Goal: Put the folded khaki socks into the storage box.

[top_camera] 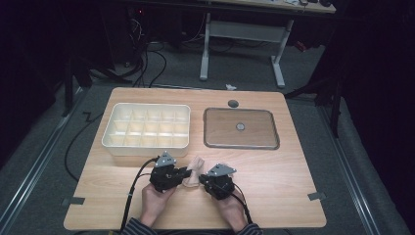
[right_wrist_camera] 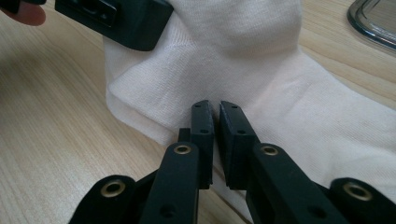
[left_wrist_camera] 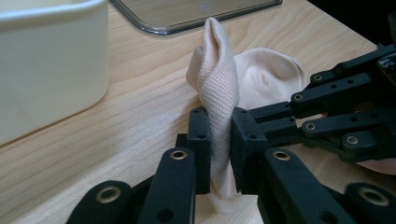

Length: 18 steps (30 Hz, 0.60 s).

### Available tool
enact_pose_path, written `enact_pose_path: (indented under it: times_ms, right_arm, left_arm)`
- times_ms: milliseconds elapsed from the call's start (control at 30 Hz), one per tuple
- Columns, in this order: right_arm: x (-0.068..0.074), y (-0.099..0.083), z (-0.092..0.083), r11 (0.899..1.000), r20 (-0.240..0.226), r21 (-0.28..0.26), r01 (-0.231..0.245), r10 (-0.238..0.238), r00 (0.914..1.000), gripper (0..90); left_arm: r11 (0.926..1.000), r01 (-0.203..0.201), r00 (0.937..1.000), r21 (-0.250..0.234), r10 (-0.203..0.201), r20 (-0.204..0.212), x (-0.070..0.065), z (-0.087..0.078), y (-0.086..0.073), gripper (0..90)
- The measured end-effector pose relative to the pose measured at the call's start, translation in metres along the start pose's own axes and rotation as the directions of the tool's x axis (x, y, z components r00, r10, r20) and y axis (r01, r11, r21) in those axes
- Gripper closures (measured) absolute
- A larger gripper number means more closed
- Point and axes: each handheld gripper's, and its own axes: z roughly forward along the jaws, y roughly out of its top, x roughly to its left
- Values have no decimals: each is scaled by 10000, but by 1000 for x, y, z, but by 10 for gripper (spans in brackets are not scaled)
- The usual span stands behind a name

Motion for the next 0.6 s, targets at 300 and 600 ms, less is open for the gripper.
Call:
enact_pose_path:
  times_ms: [300, 600]
  right_arm:
    - [3, 5, 6, 10000, -275, -6, -21, 21, 9996, 846]
    - [13, 17, 18, 9996, -784, 221, 156, -139, 9968, 847]
  left_arm:
    - [9993, 153, 9990, -336, -139, 416, 4, -6, 1, 800]
    - [9972, 380, 9967, -647, -332, 734, 11, -14, 0, 801]
